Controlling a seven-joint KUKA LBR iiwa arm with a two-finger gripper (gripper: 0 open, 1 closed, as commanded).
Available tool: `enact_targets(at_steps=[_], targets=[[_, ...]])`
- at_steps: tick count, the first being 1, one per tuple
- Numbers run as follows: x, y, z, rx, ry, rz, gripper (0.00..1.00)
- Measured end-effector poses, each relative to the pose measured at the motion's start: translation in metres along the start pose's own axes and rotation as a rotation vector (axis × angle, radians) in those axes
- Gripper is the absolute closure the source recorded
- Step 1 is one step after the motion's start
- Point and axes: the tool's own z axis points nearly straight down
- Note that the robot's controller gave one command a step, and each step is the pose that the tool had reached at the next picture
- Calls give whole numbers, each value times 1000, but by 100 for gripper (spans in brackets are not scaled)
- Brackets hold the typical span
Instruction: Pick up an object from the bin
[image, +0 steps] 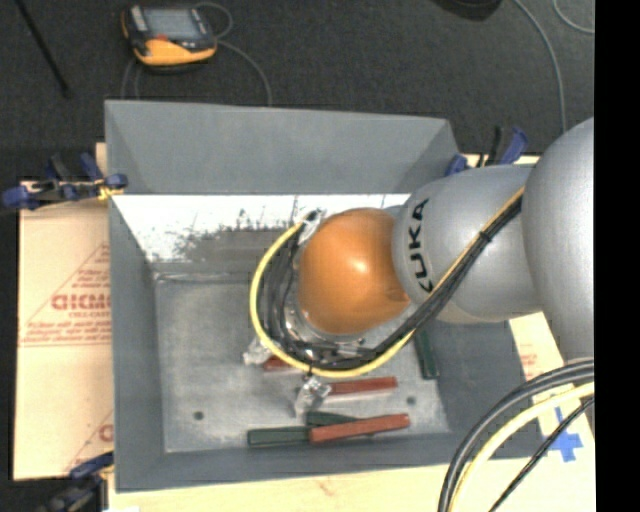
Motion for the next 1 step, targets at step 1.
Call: enact_targets(at_steps=[1], targets=[[-4, -27, 7, 1, -1, 3, 0]])
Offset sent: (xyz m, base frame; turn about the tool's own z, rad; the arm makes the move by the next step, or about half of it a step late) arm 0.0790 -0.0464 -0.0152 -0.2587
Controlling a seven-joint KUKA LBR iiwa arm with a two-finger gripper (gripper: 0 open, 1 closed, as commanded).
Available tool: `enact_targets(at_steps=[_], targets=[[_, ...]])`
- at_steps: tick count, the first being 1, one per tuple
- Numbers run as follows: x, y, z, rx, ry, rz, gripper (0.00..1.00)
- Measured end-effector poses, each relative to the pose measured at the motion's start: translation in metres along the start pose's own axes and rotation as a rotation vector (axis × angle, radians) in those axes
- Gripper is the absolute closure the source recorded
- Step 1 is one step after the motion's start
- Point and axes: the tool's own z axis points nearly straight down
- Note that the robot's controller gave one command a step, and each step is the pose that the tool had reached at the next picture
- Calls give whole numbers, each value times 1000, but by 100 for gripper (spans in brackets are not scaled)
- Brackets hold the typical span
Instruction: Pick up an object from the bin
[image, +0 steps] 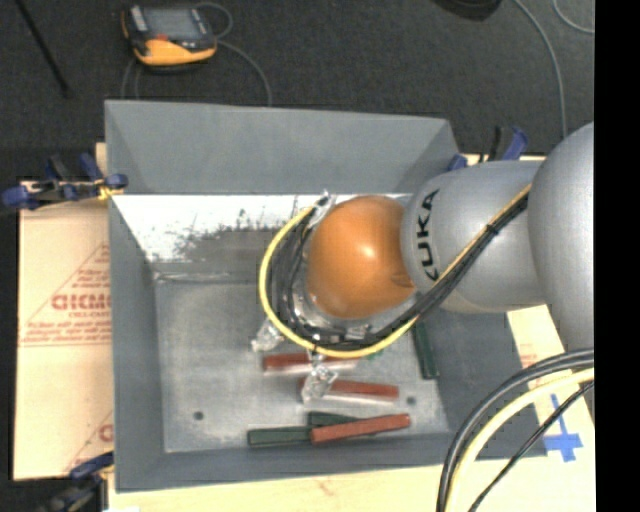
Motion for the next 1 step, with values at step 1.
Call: enact_targets(at_steps=[1], targets=[[-32, -57, -2, -11, 2, -261, 100]])
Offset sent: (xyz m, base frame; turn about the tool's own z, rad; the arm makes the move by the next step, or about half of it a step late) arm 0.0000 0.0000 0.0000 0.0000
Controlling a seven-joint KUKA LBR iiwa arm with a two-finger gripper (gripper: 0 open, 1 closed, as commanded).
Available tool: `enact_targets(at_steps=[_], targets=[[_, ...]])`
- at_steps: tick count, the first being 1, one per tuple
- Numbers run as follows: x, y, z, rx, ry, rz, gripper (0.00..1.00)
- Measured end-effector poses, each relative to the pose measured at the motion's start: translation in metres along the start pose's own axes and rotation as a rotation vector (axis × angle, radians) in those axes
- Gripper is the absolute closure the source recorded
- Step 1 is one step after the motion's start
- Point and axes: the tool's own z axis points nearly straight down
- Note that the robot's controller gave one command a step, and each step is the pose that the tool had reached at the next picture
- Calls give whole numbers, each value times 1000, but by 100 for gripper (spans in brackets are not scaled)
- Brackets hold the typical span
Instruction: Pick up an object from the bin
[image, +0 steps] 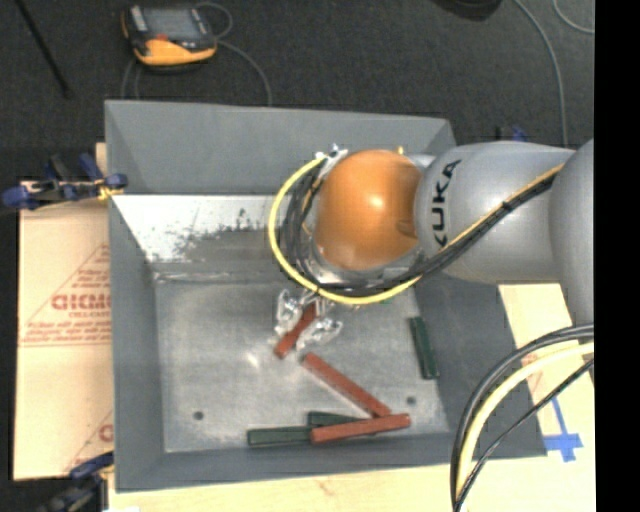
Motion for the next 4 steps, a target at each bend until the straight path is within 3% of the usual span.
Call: enact_targets(at_steps=[1, 2, 3, 4], targets=[[0, 0, 0, 3, -2, 2, 100], [0, -9, -50, 8, 2, -1, 100], [-5, -11, -95, 11, -2, 170, 100], [-9, -4, -160, 11, -2, 268, 100]])
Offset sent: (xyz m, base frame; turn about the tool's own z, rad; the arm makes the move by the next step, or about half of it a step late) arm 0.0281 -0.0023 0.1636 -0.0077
